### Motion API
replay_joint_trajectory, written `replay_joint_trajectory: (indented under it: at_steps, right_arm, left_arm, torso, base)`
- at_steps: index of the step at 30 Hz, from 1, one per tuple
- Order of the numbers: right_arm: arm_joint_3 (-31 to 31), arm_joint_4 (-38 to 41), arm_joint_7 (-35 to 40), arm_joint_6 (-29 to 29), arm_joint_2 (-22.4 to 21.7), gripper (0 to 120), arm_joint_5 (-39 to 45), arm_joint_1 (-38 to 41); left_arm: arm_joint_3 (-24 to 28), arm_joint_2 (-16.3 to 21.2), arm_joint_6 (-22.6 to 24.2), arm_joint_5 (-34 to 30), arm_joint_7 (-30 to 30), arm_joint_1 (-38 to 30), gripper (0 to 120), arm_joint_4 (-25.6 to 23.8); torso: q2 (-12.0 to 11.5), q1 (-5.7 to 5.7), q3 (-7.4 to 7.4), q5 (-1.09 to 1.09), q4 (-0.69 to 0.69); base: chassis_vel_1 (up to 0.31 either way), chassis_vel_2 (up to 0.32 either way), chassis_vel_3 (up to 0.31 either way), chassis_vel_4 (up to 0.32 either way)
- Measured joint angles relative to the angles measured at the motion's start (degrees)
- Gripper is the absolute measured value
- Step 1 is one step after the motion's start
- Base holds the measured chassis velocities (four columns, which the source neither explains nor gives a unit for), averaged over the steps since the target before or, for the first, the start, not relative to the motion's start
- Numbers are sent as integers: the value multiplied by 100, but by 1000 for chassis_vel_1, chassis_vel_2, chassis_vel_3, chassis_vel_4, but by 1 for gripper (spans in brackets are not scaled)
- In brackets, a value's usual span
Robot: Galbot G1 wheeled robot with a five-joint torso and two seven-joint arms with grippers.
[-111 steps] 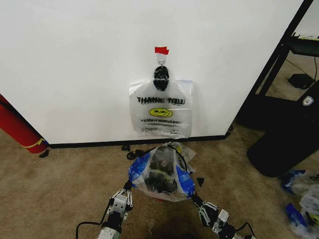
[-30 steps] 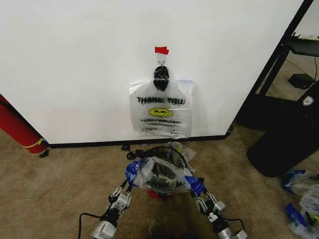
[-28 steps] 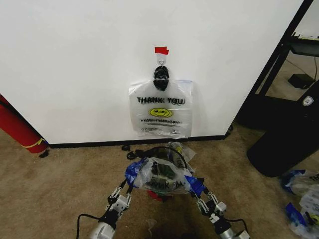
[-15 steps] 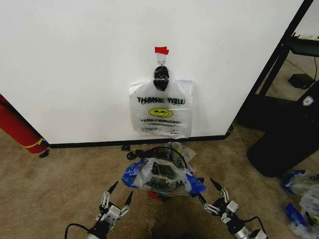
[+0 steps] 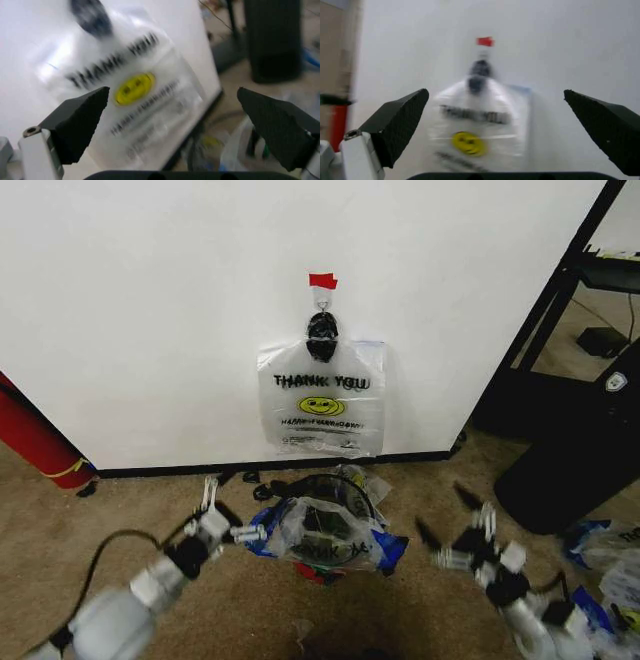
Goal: Pick up the garbage bag from the wall and place it over the trash bin.
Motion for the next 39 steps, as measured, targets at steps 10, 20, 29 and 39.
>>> replay_joint_trajectory:
  at_steps: [10, 20, 29, 39]
  right_arm:
    - [303, 35, 1189, -246, 454, 100, -1347, 294]
    - [367, 137, 1454, -212, 752, 100, -1399, 88]
    - [525, 435, 1496, -158, 767, 100, -1404, -130]
    - [494, 529, 1494, -5, 831, 100, -1478, -273]
  left_arm:
    - [3301, 360, 976, -1259, 1132, -3640, 100, 1015]
    - [5475, -1058, 1777, -1604, 1240, -6348, 100, 2251]
    - [6411, -1379, 3751, -1207, 872, -7012, 96, 2504]
    - [6545, -1559, 4400, -1004, 1283, -7233, 86, 2740]
  torso:
    - [0, 0, 0, 7, -2]
    - [0, 0, -1, 5, -1]
    - [0, -1, -1, 4, -2]
    - [0, -1, -1, 3, -3]
  base:
    - [0, 0, 0, 0]
    - [0, 0, 0, 0]
    - [0, 0, 0, 0]
    - [0, 0, 0, 0]
